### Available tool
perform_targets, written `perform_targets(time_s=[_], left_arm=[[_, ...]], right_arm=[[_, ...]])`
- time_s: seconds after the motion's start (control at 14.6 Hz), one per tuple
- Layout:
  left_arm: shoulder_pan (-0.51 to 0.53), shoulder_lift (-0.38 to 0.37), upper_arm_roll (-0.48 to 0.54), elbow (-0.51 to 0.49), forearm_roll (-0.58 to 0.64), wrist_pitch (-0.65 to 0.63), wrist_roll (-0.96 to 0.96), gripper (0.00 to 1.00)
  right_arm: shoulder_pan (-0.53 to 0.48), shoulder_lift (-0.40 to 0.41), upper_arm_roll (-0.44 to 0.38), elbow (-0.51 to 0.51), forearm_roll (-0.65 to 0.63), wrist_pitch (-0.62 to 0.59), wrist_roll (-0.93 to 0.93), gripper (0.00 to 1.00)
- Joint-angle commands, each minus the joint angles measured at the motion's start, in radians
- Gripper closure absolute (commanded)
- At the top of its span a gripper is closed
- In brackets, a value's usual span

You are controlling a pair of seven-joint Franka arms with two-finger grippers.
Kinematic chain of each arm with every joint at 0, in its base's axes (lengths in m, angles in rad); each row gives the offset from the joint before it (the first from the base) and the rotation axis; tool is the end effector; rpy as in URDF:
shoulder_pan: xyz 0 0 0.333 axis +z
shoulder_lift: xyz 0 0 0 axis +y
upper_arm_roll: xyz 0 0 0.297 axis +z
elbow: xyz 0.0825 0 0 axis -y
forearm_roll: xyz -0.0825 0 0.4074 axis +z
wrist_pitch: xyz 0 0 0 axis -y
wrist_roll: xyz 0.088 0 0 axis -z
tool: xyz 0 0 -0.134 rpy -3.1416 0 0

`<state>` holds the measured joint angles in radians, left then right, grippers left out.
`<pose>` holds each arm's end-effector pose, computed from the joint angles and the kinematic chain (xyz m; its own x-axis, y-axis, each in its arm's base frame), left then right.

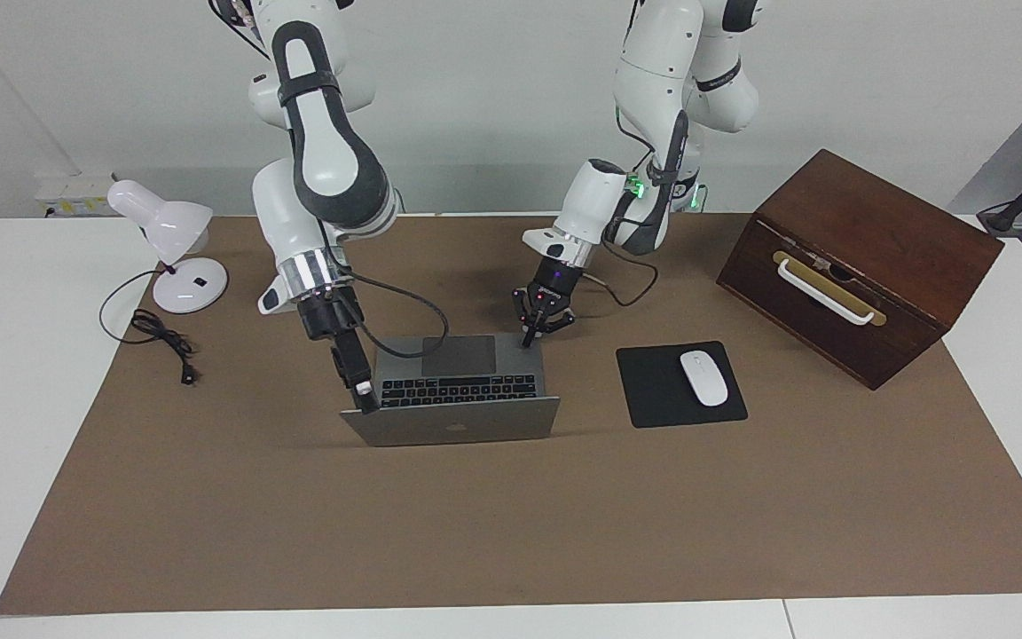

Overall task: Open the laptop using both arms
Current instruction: 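Swing the lid up and back with the right gripper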

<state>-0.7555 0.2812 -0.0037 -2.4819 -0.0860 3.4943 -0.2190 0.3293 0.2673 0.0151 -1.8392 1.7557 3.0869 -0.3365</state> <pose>0.4018 -0.3661 0.2062 0.7158 -0.2714 0.6434 -0.4838 -0.8571 0.1768 0.6501 0.1485 0.3769 0.4474 -0.8887 0.0998 -0.4108 -0.3033 -0.8598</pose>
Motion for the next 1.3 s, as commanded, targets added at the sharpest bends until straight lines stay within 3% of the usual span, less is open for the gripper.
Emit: perform_targets(time_s=[0.0, 0.27, 0.48, 0.62, 0.82, 0.96, 1.23], left_arm=[[-0.013, 0.064, 0.016, 0.021, -0.017, 0.009, 0.015, 1.0], [-0.012, 0.064, 0.016, 0.021, -0.017, 0.009, 0.015, 1.0], [-0.012, 0.064, 0.016, 0.021, -0.017, 0.009, 0.015, 1.0], [-0.012, 0.064, 0.016, 0.021, -0.017, 0.009, 0.015, 1.0], [-0.012, 0.064, 0.016, 0.021, -0.017, 0.009, 0.015, 1.0], [-0.01, 0.064, 0.016, 0.02, -0.017, 0.009, 0.015, 1.0], [-0.008, 0.064, 0.014, 0.021, -0.017, 0.009, 0.006, 1.0]], right_arm=[[-0.03, 0.042, 0.006, 0.047, -0.024, -0.034, -0.016, 0.0], [-0.044, 0.046, 0.008, 0.049, -0.088, -0.045, -0.013, 0.0], [-0.015, 0.023, 0.012, -0.01, -0.088, -0.022, 0.004, 0.0], [0.081, -0.002, 0.013, -0.054, -0.084, 0.074, 0.084, 0.0], [0.236, 0.003, 0.013, -0.029, -0.076, 0.2, 0.23, 0.0], [0.286, -0.002, 0.014, 0.024, -0.074, 0.248, 0.296, 0.0], [0.278, -0.077, 0.02, 0.032, -0.087, 0.239, 0.292, 0.0]])
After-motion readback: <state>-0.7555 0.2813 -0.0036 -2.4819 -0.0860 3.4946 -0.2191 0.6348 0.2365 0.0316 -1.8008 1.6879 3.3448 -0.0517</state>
